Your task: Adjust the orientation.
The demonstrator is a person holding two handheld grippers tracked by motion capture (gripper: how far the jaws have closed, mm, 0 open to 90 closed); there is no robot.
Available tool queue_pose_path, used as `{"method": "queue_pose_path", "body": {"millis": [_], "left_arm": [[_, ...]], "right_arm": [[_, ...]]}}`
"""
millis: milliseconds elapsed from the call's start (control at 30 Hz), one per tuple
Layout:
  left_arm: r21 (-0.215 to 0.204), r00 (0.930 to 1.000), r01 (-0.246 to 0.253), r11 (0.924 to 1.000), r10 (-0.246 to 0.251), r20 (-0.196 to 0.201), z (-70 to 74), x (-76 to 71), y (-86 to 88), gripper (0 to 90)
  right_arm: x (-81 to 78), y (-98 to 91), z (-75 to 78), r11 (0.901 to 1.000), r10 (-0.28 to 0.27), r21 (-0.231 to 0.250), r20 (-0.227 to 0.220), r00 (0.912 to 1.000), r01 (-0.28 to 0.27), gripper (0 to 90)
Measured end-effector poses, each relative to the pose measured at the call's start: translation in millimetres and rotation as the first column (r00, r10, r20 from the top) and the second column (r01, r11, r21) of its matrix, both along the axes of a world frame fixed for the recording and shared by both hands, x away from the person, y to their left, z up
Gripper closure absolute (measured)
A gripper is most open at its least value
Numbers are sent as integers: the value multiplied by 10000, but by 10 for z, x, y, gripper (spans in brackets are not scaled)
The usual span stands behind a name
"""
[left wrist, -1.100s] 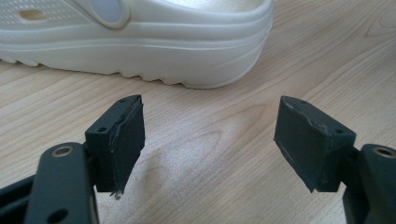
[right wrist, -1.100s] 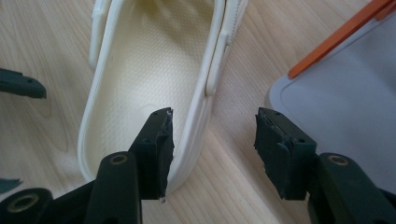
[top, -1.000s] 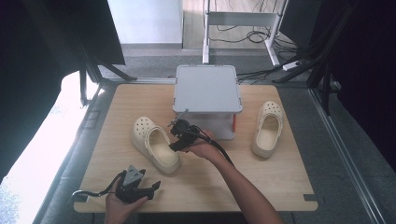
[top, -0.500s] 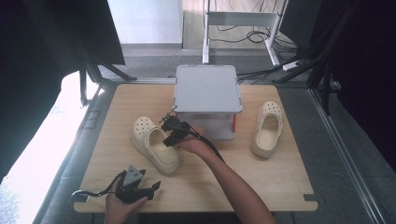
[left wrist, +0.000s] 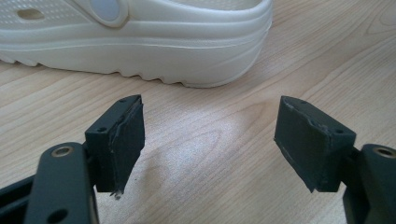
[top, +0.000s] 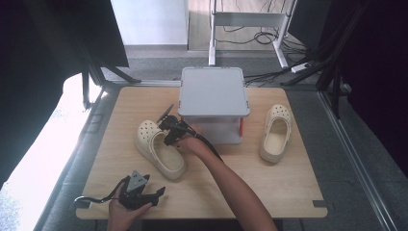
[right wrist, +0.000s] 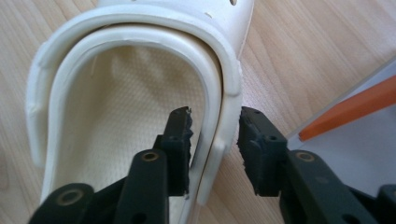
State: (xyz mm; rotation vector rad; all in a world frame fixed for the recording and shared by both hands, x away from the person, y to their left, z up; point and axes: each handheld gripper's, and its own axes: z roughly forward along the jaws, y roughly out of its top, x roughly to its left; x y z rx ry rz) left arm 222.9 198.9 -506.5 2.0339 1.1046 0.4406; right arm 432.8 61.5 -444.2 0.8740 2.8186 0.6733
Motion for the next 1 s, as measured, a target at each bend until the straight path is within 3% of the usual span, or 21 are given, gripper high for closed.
{"method": "queue_pose_path", "body": {"millis": [133, 433, 733, 1000], "left_arm": [[23, 10000, -14, 10000, 14, 3, 2, -3, 3, 249], [109, 10000, -47, 9999, 46, 33, -1, -1, 5, 248], [185, 10000, -39, 9998, 38, 42, -2, 1, 8, 248], [204, 10000, -50, 9998, 50, 0, -5, 3, 5, 248]], "right_arm": [[24, 33, -51, 9999, -128, 56, -263, 9996, 129, 726], [30, -4, -52, 9954, -835, 420, -649, 9944, 864, 768], [-89, -129, 103, 9950, -624, 753, -344, 9975, 649, 775], [-284, -423, 185, 9896, -551, 1306, -391, 9977, 597, 775]]}}
